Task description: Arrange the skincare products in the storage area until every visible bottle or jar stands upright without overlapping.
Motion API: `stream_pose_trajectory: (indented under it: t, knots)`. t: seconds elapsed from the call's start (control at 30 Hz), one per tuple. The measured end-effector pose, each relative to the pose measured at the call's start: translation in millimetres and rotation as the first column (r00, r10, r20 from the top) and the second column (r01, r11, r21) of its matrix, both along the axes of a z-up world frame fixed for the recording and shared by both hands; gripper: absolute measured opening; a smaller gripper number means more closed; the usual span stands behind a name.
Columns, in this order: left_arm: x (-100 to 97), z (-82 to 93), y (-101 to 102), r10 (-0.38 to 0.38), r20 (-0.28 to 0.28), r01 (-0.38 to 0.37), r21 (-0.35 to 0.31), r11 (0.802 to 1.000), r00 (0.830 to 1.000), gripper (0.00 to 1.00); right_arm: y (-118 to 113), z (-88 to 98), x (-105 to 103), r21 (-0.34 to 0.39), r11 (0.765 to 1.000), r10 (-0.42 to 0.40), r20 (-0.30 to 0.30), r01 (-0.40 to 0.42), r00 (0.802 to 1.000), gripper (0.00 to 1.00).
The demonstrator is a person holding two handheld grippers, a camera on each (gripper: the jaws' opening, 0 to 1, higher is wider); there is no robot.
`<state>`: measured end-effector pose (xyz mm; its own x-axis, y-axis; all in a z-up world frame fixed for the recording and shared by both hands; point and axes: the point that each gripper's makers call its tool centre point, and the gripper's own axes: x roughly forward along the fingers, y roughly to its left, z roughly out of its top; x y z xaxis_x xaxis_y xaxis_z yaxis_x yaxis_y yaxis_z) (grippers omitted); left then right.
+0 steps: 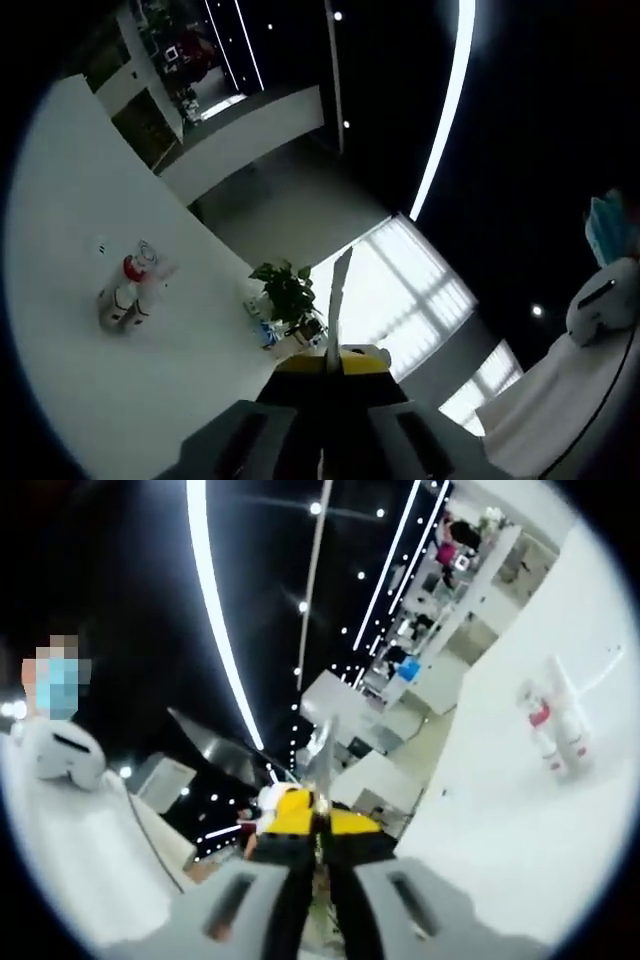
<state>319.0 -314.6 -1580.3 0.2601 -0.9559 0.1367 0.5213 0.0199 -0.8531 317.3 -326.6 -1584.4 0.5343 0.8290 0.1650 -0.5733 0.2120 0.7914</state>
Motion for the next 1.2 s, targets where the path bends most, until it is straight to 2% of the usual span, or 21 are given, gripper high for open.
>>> stream_pose_trajectory:
  t: [0.13,0.17,0.23,0.3,0.4,0.43,0.5,0.53,0.6,0.63,0.67,0.77,1.0,1.13,1.2]
  knots:
    - [-1.7,-6.8,4.3,0.005,-0.027,-0.004,0.016,1.000,1.000,0.07,0.1,-0.9,-3.4,-0.012,1.000,-0.012,0.015,0.012,1.000,0.00]
    - [-2.6,-8.8,6.3,0.005,-0.030,-0.005,0.022,1.000,1.000,0.10,-2.4,1.2,-1.3,-0.006,0.999,-0.042,0.029,0.042,0.999,0.00]
    - [-7.7,-15.2,13.5,-0.006,-0.039,0.007,0.027,1.000,0.999,0.12,-10.7,8.0,4.1,0.056,0.994,-0.097,0.022,0.096,0.995,0.00]
    - [-13.5,-18.8,16.4,-0.018,-0.059,0.020,0.025,0.999,0.998,0.12,-14.0,6.3,5.8,0.057,0.993,-0.108,0.016,0.107,0.994,0.00]
    - [-22.2,-25.8,17.6,-0.031,-0.053,0.033,0.051,0.998,0.998,0.05,-10.1,3.9,6.4,0.044,0.995,-0.095,0.010,0.094,0.995,0.00]
    - [-24.5,-24.6,18.1,-0.036,-0.027,0.037,0.047,0.998,0.999,0.03,-7.9,2.0,6.5,0.034,0.995,-0.092,0.004,0.092,0.996,0.00]
    - [-22.9,-22.0,19.8,-0.008,-0.006,0.008,0.044,0.999,1.000,0.02,-6.9,2.8,7.4,0.040,0.994,-0.098,0.008,0.098,0.995,0.00]
    - [-19.5,-21.5,20.7,0.019,0.026,-0.020,0.051,0.998,0.999,0.01,-5.8,4.5,9.1,0.050,0.993,-0.106,0.010,0.105,0.994,0.01]
    - [-18.7,-20.3,21.0,0.028,0.020,-0.028,0.042,0.999,0.999,0.01,-4.3,6.2,11.7,0.063,0.992,-0.110,0.010,0.109,0.994,0.02]
    - [-17.2,-19.2,21.5,0.042,0.031,-0.044,0.041,0.998,0.999,0.01,-1.2,4.1,12.0,0.052,0.994,-0.095,0.006,0.095,0.995,0.04]
    - [-13.7,-16.7,22.4,0.071,0.063,-0.074,0.036,0.997,0.995,0.01,4.2,-1.1,7.5,0.009,0.998,-0.060,0.018,0.060,0.998,0.05]
    - [-6.3,-12.6,26.0,0.108,0.057,-0.108,0.009,0.994,0.993,0.00,17.7,-8.6,-0.3,-0.056,0.998,-0.004,0.040,0.007,0.999,0.08]
    - [9.9,-8.5,37.0,0.154,0.063,-0.153,-0.018,0.988,0.986,0.00,32.0,-19.8,-8.2,-0.058,0.998,0.032,0.021,-0.031,0.999,0.10]
    - [17.0,-9.1,40.8,0.165,0.053,-0.164,-0.022,0.986,0.985,0.00,34.8,-22.9,-11.6,-0.075,0.996,0.041,0.023,-0.040,0.999,0.17]
    - [23.6,-11.2,44.2,0.178,0.042,-0.177,-0.020,0.984,0.983,0.00,33.5,-26.5,-13.2,-0.106,0.994,0.038,0.029,-0.035,0.999,0.20]
